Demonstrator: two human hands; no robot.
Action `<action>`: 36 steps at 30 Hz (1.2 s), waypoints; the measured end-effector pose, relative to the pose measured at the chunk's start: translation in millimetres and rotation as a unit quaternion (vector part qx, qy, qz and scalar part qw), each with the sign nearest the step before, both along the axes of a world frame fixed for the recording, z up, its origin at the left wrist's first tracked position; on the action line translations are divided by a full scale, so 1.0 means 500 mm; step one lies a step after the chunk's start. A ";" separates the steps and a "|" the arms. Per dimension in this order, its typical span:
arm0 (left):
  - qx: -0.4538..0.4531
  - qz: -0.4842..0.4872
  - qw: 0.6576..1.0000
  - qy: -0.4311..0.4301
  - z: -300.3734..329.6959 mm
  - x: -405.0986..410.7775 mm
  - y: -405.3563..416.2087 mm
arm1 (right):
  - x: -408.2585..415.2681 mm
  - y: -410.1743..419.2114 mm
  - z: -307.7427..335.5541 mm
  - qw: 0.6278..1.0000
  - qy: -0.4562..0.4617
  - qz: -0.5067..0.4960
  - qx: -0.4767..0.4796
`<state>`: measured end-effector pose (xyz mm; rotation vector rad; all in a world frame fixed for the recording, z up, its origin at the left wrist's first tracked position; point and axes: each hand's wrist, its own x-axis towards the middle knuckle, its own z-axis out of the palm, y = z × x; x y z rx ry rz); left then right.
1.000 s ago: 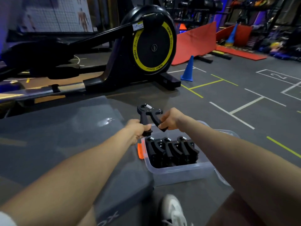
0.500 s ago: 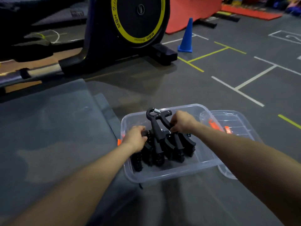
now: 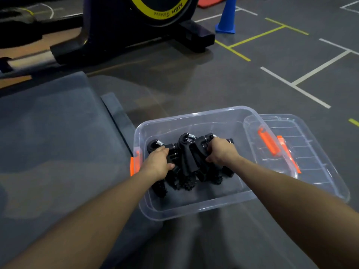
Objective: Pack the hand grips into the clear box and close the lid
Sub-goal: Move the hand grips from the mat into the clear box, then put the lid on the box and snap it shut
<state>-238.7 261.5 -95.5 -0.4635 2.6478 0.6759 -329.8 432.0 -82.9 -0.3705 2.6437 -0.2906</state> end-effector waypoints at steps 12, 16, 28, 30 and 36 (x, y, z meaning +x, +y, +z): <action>0.005 -0.017 0.999 -0.033 -0.003 -0.008 0.001 | 0.010 -0.010 -0.018 0.999 -0.024 -0.028 -0.033; -0.001 -0.025 0.998 -0.050 0.003 -0.010 0.005 | 0.014 -0.008 -0.019 0.999 -0.032 -0.021 -0.035; -0.006 -0.093 0.991 0.091 0.119 -0.097 0.197 | -0.046 0.162 0.100 0.986 0.033 -0.089 -0.140; 0.011 -0.124 0.986 0.107 0.130 -0.123 0.273 | -0.065 0.245 0.115 0.983 0.049 -0.122 -0.132; 0.053 -0.224 0.967 0.111 0.097 -0.173 0.499 | -0.073 0.488 0.081 0.969 0.040 -0.223 -0.102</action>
